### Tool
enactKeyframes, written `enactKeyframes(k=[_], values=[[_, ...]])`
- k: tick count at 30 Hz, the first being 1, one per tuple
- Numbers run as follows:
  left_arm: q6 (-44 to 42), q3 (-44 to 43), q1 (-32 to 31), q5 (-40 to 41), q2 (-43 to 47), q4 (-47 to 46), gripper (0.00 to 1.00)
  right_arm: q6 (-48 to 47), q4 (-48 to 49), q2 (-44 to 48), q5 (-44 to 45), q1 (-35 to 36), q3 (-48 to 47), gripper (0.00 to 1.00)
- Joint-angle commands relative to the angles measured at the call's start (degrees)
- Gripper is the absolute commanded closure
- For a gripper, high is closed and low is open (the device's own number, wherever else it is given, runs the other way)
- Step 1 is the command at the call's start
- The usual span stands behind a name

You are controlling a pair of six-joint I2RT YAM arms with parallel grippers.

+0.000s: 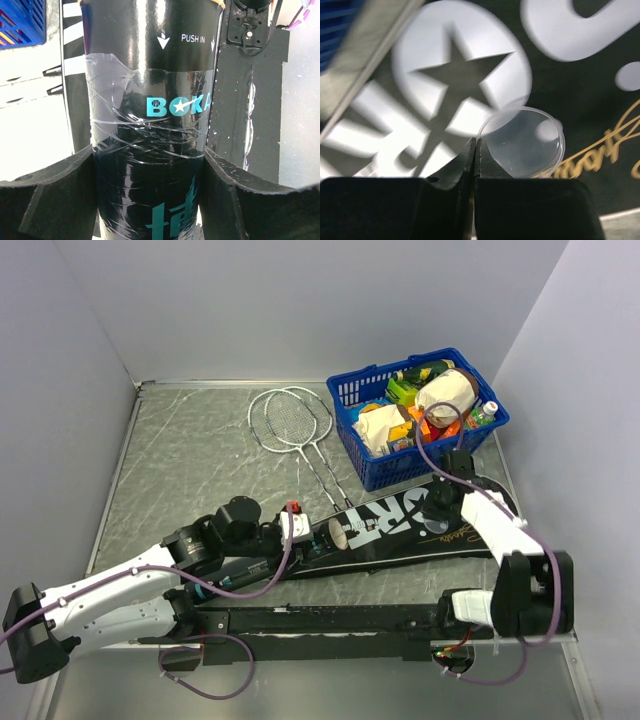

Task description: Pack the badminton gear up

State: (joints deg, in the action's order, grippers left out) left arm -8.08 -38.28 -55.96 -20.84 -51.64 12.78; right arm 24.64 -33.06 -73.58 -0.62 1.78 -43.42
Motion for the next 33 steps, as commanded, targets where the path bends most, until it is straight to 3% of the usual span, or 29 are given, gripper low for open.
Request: enactKeyframes(k=[1,7,15,25,33], values=[[0.4,-2.6,-0.3,0.2,1.5,-3.3,0.99,2.8,-2.9,11.7,-5.7,2.3,0.5,1.00],[0.1,-3.2,-0.3,-0.7,0.0,-2.5,0.99,5.8,-5.1,26.1,-17.8,5.6,1.1,1.00],[-0.1,-3.8,-0.3,-5.7,-1.8,-2.8,0.99,5.7,-6.1,35.9,-34.1,12.0,-5.0,1.00],[0.4,-3.7,-0.3,-8.2,-2.0,-3.5,0.99,7.2,2.9,37.9,-47.1,18.9,-3.9,1.00],[0.3,-3.8,-0.3,-8.8,-2.1,-3.4,0.99,11.0,11.0,34.1,-45.3,27.0,-2.3,1.00]])
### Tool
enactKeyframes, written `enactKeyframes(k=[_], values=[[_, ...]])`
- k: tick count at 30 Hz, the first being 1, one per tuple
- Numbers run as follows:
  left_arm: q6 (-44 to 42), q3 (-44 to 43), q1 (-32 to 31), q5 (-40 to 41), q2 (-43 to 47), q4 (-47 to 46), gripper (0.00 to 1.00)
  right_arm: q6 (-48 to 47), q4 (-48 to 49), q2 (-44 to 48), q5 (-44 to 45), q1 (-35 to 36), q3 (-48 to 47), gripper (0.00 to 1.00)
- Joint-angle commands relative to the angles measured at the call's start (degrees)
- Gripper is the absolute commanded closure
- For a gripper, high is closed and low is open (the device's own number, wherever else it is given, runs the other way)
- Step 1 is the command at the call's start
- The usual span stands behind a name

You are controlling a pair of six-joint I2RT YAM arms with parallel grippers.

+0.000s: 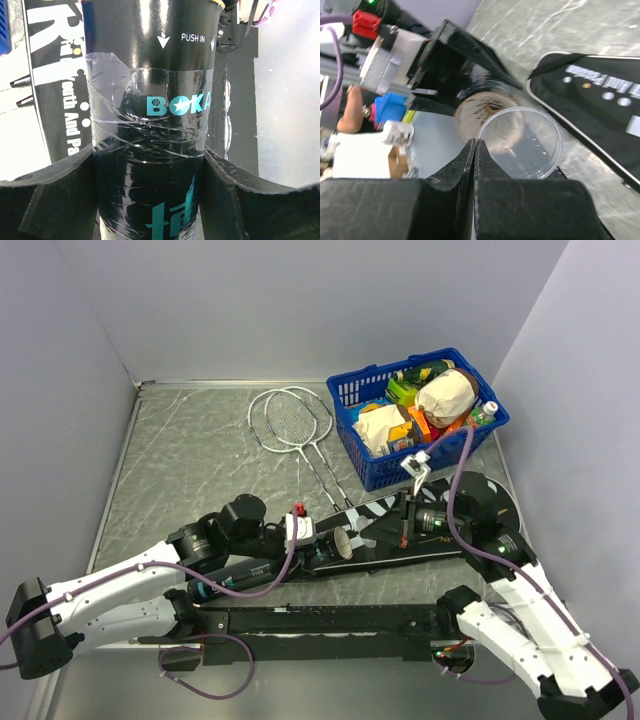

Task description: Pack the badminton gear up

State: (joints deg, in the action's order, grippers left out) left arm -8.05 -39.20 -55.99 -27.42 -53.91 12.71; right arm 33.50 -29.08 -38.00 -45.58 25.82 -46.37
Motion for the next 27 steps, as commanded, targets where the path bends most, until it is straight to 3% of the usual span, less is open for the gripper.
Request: enactKeyframes(k=[1,27], values=[[0.4,-2.8,-0.3,-2.1,0.2,-3.2,0.99,2.4,7.8,-1.7,0.1,4.2,0.7,1.00],[0.3,-2.7,-0.4,-1.1,1.3,-3.5,0.99,5.4,15.6,-4.9,4.4,14.0,3.2,1.00]])
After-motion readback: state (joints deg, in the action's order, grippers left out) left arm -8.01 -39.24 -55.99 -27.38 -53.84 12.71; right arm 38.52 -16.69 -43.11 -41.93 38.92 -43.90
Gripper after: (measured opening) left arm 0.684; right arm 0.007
